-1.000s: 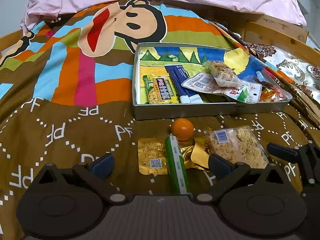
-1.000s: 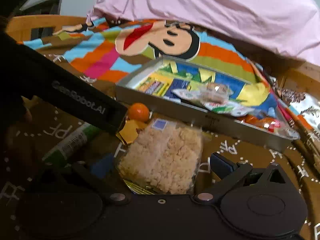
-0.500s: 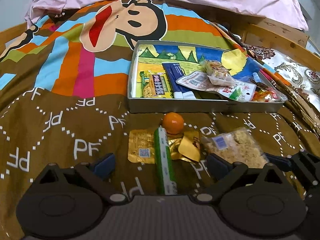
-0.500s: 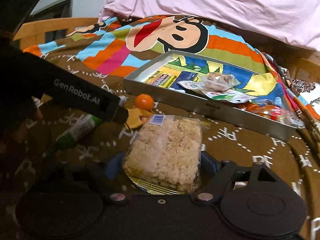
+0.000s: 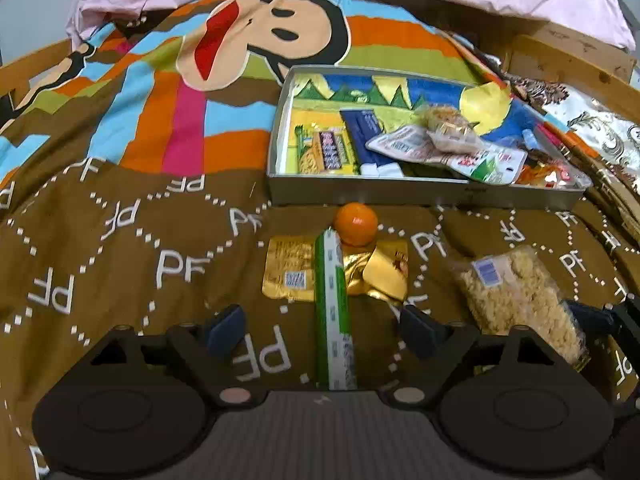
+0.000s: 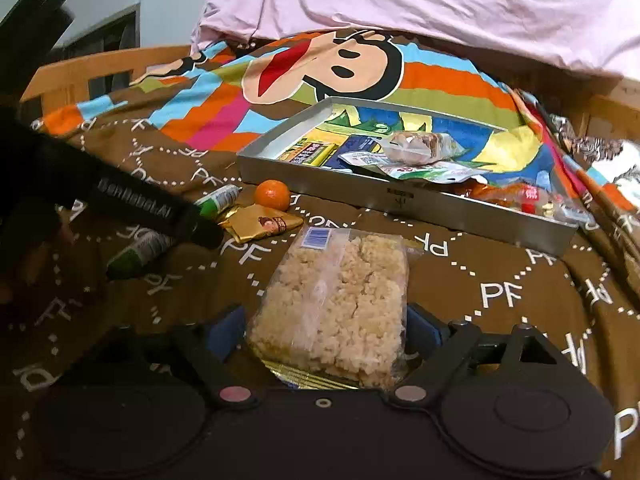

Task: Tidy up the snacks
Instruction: 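Close the left tool on the green stick snack while the right tool grips the puffed-rice bar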

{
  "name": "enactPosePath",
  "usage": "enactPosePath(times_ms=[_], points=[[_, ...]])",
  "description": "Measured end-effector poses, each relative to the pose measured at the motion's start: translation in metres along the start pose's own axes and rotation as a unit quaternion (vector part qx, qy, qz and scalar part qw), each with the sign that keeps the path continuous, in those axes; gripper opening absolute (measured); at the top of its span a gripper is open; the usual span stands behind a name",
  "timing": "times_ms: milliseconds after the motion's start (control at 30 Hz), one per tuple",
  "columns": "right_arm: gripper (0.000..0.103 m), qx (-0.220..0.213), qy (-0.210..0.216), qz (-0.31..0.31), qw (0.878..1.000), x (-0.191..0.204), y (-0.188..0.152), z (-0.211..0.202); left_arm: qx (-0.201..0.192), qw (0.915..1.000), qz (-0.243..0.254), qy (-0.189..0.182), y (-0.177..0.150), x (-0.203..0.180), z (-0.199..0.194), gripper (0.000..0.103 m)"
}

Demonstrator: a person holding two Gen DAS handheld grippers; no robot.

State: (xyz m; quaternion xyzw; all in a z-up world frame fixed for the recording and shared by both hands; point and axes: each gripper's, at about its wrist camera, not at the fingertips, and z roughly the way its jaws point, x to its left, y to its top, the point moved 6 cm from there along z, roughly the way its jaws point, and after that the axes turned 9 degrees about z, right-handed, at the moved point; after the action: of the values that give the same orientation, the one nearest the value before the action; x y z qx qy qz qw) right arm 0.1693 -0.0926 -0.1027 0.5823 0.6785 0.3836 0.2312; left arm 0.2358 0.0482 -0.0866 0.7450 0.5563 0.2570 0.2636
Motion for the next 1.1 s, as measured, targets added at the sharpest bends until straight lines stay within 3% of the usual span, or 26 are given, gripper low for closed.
enactPosePath(times_ms=[167, 333, 533, 900, 1100], points=[[0.092, 0.001, 0.012, 0.018, 1.0, -0.003, 0.002, 0.003, 0.011, 0.9999, 0.007, 0.009, -0.001, -0.002, -0.001, 0.077], [0.092, 0.004, 0.007, 0.013, 1.0, -0.001, 0.002, 0.004, 0.02, 0.9993, 0.013, 0.029, 0.005, -0.006, 0.002, 0.05], [0.083, 0.0, 0.008, 0.008, 1.0, -0.001, 0.001, 0.001, 0.028, 0.9986, 0.024, 0.036, 0.006, -0.014, 0.002, 0.036], [0.079, -0.002, 0.007, -0.021, 1.0, 0.005, -0.002, -0.008, 0.042, 0.9979, 0.022, 0.045, 0.012, -0.02, -0.006, 0.022], [0.079, 0.002, 0.009, -0.024, 1.0, 0.005, -0.003, -0.011, 0.048, 0.997, 0.043, 0.042, 0.005, -0.029, -0.016, 0.02]])
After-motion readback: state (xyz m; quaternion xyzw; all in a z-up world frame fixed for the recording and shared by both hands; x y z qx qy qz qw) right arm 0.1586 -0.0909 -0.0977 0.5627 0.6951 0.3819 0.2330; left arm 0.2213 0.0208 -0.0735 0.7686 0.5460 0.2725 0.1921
